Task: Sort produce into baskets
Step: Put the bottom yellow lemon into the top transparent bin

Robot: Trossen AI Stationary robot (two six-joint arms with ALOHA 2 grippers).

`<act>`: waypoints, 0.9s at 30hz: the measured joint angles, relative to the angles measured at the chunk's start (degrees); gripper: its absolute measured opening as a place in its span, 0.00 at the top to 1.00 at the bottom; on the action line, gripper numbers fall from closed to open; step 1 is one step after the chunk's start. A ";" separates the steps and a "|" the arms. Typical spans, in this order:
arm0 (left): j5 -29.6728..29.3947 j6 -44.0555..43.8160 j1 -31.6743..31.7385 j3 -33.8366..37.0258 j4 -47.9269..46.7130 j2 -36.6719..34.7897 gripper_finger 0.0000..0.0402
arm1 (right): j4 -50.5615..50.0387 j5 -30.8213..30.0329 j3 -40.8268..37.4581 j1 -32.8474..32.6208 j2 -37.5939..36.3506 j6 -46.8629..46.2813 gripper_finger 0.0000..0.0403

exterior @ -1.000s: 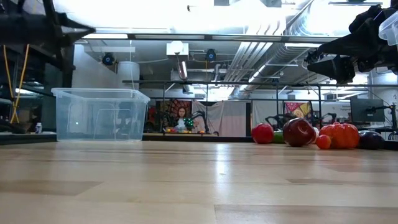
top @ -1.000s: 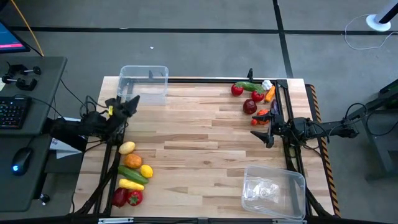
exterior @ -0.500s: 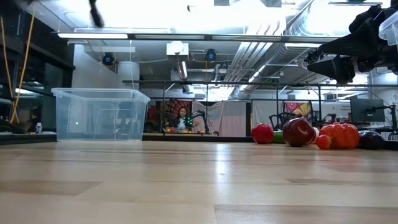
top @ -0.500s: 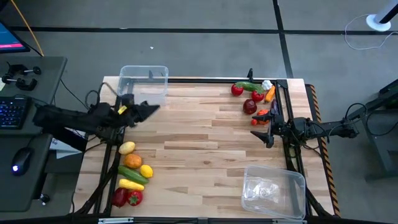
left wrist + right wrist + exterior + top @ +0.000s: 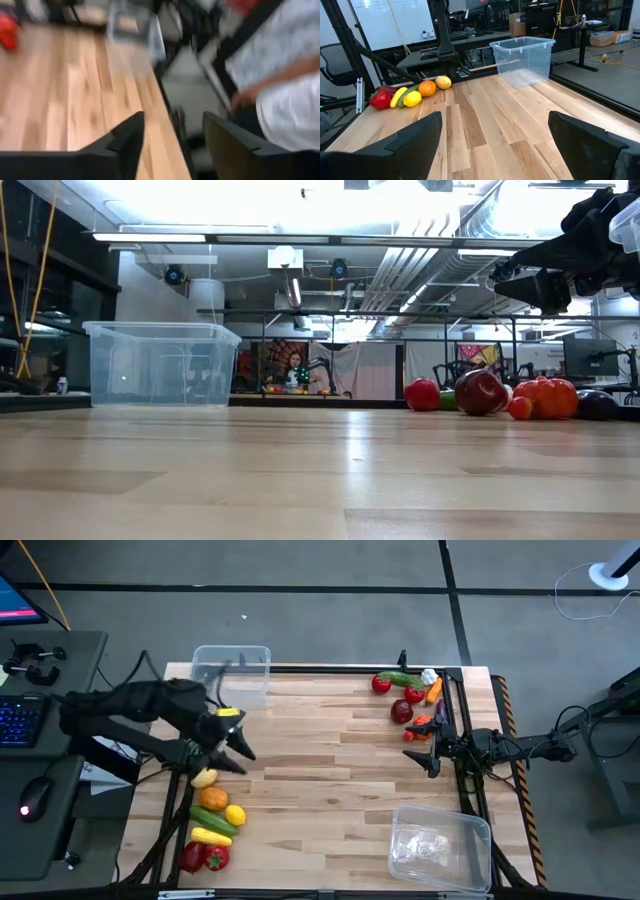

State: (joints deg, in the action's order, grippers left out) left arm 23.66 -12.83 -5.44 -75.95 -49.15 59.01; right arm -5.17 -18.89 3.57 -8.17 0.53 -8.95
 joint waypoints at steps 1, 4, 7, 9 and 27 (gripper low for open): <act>0.79 1.39 -0.40 -1.91 -3.85 1.68 0.45 | 0.00 0.00 0.00 0.00 -0.01 0.00 0.11; 0.98 4.20 -2.50 -5.52 -14.16 5.45 0.36 | -0.02 0.01 0.00 -0.01 -0.01 0.00 0.11; -2.10 4.73 -5.19 -5.34 -20.60 7.74 0.31 | -0.02 0.00 0.00 -0.01 0.00 0.00 0.11; -7.51 1.91 -7.25 -4.32 -23.65 9.14 0.29 | -0.02 0.00 0.00 -0.01 0.00 0.00 0.11; -6.25 -10.09 -14.61 9.56 -18.07 14.28 0.22 | -0.20 0.02 0.00 0.00 0.00 0.02 0.11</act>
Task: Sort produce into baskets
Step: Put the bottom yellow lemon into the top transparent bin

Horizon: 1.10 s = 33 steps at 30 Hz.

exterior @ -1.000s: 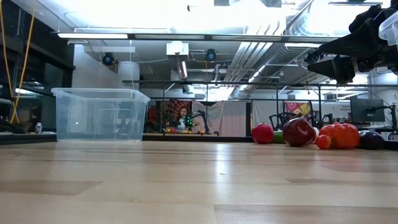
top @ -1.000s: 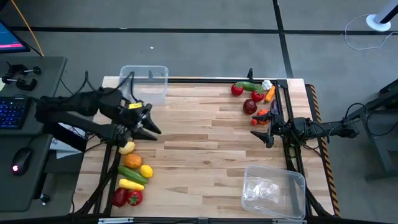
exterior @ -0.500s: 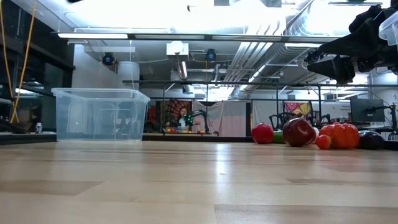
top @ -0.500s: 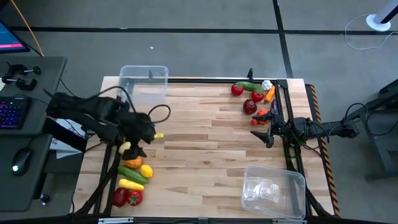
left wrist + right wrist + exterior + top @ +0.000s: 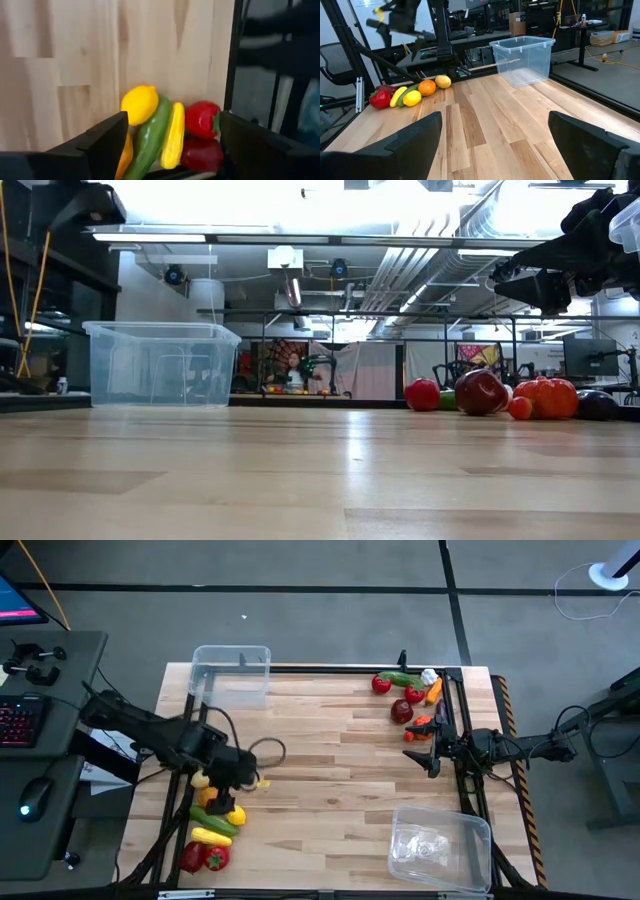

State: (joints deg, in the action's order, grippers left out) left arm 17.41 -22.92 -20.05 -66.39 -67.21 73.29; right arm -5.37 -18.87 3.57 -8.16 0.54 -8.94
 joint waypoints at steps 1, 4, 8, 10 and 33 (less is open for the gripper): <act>0.05 1.25 -0.50 -0.14 -0.04 1.44 0.19 | 0.00 -0.02 0.00 -0.02 0.00 -0.02 0.11; 0.09 5.53 -1.72 -0.73 -0.31 6.52 0.10 | 0.00 0.00 0.00 0.00 -0.02 -0.02 0.11; 1.40 7.63 -2.62 -0.87 -1.03 12.52 0.02 | 0.00 0.00 -0.01 -0.02 -0.01 -0.02 0.11; 1.00 3.81 -2.79 -0.87 -3.08 14.54 0.02 | 0.00 0.00 0.00 -0.02 0.00 -0.02 0.11; -21.08 2.22 -22.09 12.30 13.15 9.97 0.03 | -0.02 -0.02 0.00 0.00 -0.02 -0.02 0.11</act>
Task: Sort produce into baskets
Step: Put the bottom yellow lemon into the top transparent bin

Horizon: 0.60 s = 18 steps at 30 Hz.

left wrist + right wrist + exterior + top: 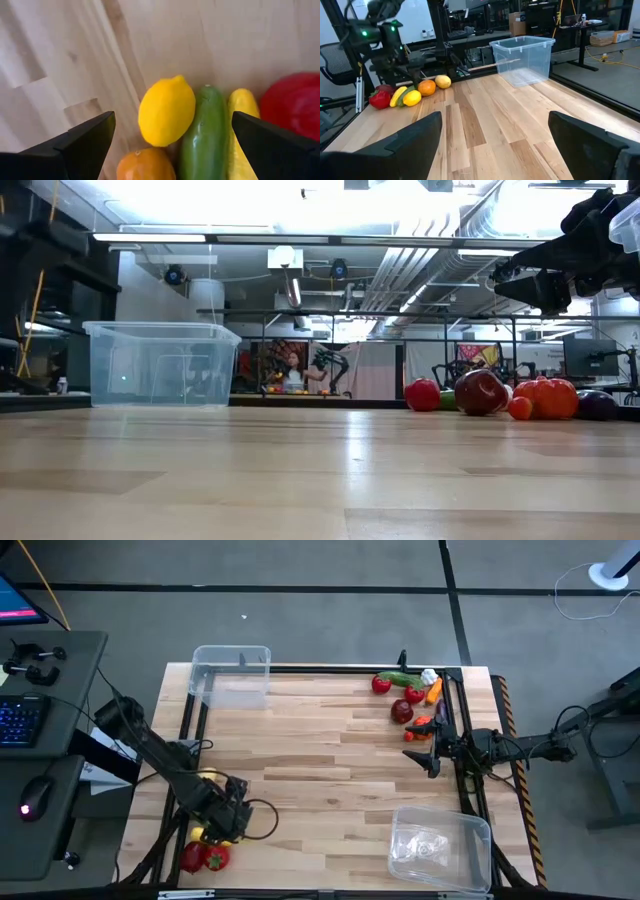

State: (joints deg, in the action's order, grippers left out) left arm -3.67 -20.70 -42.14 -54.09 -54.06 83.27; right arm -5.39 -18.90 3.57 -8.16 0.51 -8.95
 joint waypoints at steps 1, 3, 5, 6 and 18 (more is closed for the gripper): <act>0.05 0.54 -0.19 1.24 1.14 0.02 0.03 | 0.00 0.00 0.00 -0.02 0.00 0.01 0.11; -0.07 0.30 -0.32 3.01 1.99 0.00 0.03 | 0.00 0.02 0.00 0.00 0.00 0.02 0.11; -1.29 -0.87 0.13 4.17 1.88 0.00 0.03 | 0.00 0.02 0.00 -0.01 0.01 0.00 0.11; -1.79 -1.49 0.34 4.60 1.89 0.00 0.03 | 0.00 0.01 0.00 -0.01 0.01 0.00 0.11; -1.50 0.27 1.76 9.01 8.41 -0.02 0.03 | 0.00 0.00 0.00 0.00 0.00 0.00 0.11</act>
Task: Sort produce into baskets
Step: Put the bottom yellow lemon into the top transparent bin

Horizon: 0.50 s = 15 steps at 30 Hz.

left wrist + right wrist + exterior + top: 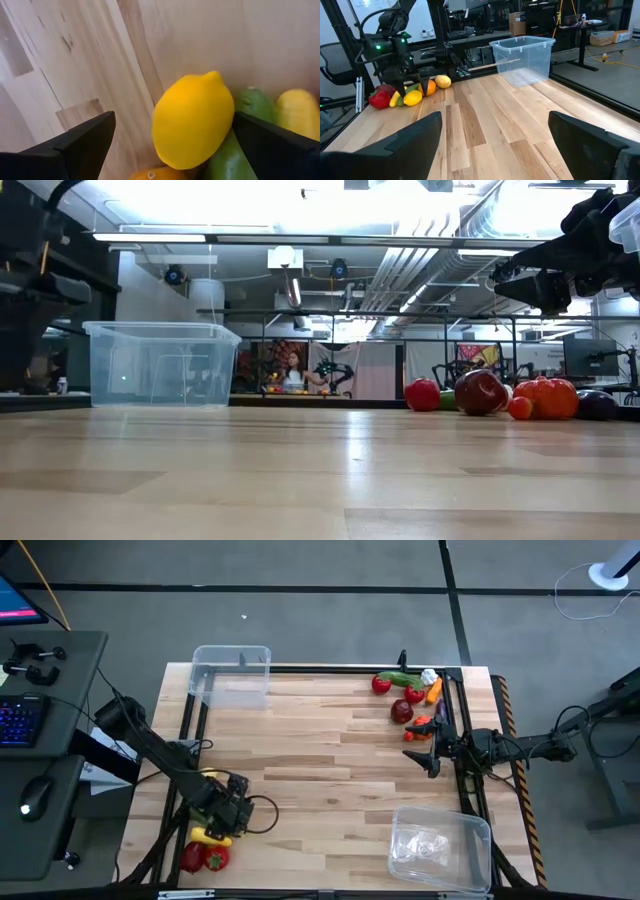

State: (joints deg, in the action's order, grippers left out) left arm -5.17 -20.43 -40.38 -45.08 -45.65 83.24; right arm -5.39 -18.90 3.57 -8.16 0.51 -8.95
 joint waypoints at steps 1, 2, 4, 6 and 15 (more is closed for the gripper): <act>0.02 0.00 0.00 0.55 0.42 0.00 0.03 | 0.00 0.01 0.00 -0.01 0.02 0.00 0.11; 0.02 0.02 0.02 1.01 0.54 0.00 0.04 | 0.00 0.00 0.00 -0.02 0.02 0.00 0.11; 0.00 0.01 0.23 1.44 0.56 0.00 0.04 | 0.00 0.01 0.00 -0.01 0.02 0.00 0.11; -0.45 -0.52 0.45 1.44 1.13 0.00 0.07 | 0.00 0.00 0.00 0.00 0.01 0.00 0.11; -2.87 1.60 1.42 1.44 4.90 0.07 0.36 | 0.00 0.00 0.00 0.00 0.01 0.00 0.11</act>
State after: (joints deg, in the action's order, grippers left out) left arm -8.04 -18.83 -38.96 -43.64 -40.75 83.31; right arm -5.39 -18.89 3.57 -8.16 0.52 -8.95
